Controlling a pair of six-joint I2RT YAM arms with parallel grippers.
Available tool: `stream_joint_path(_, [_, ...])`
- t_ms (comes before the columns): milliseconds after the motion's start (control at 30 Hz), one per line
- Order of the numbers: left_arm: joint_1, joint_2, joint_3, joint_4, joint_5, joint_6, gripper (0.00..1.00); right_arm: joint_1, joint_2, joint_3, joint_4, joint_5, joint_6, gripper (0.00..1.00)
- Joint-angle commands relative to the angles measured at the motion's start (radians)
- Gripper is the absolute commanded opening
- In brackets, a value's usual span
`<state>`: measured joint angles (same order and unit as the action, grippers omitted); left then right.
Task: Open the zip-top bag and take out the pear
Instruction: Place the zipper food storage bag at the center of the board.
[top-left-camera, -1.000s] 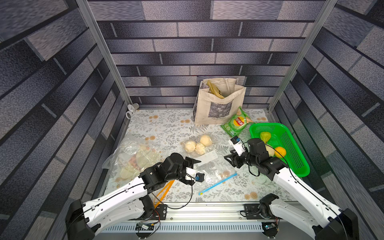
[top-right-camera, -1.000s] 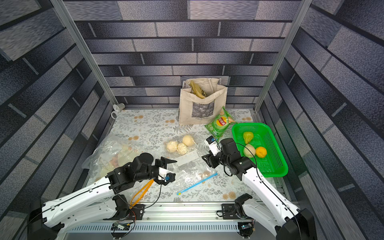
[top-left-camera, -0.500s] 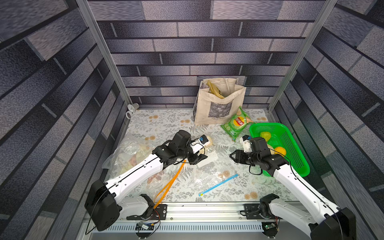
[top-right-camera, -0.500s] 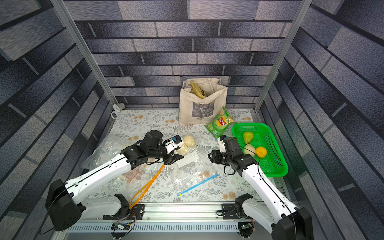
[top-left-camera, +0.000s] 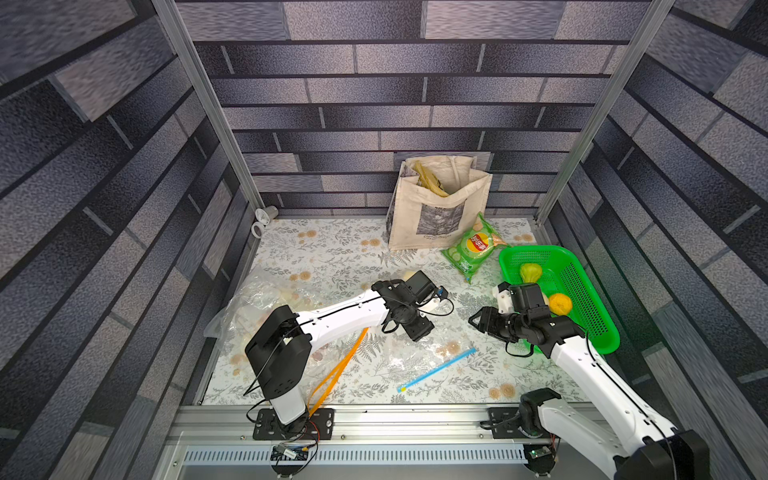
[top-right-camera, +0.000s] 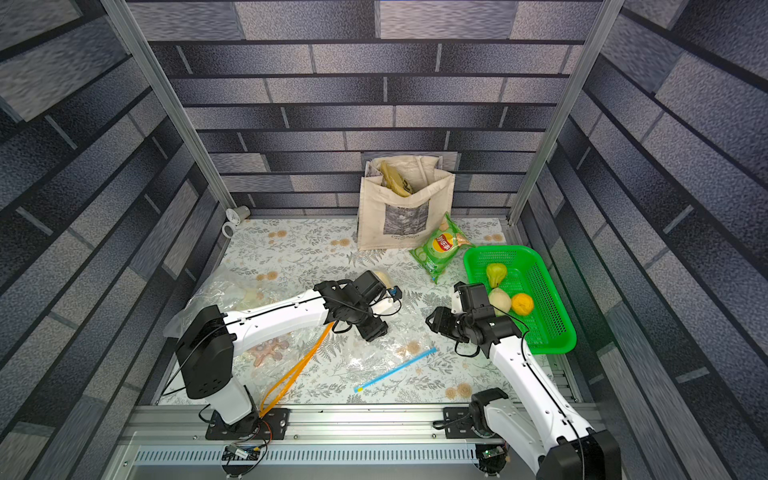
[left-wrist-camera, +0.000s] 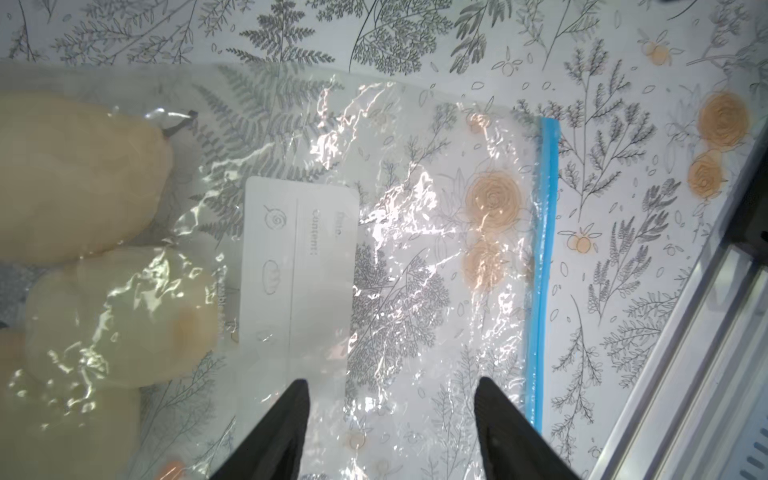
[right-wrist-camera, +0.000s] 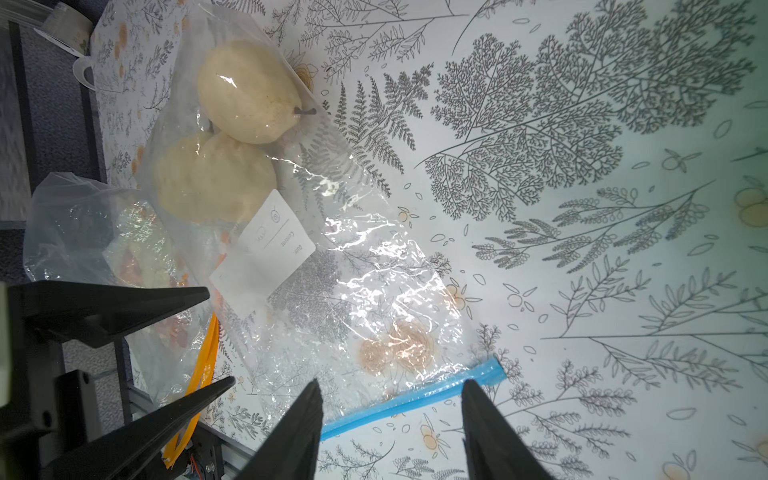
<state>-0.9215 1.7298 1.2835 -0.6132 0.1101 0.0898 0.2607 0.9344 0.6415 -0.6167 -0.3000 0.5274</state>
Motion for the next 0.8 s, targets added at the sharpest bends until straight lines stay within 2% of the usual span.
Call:
stream_joint_path(0, [-0.005, 0.021, 0.032, -0.097, -0.067, -0.065, 0.70, -0.009, -0.004, -0.031, 0.006, -0.025, 0.002, 0.58])
stream_joint_path(167, [-0.023, 0.087, 0.047, -0.098, -0.085, -0.090, 0.74, -0.012, 0.016, -0.055, 0.039, -0.055, -0.007, 0.63])
stream_joint_path(400, [-0.035, 0.152, 0.034, -0.028, -0.056, -0.135, 0.74, -0.012, 0.024, -0.078, 0.069, -0.114, 0.004, 0.64])
stream_joint_path(567, [-0.041, 0.191, 0.024, 0.005, -0.069, -0.136, 0.72, -0.014, 0.017, -0.081, 0.064, -0.124, 0.008, 0.64])
stream_joint_path(767, [-0.074, 0.232, 0.023, 0.015, -0.155, -0.155, 0.66, -0.020, 0.011, -0.090, 0.067, -0.122, 0.012, 0.64])
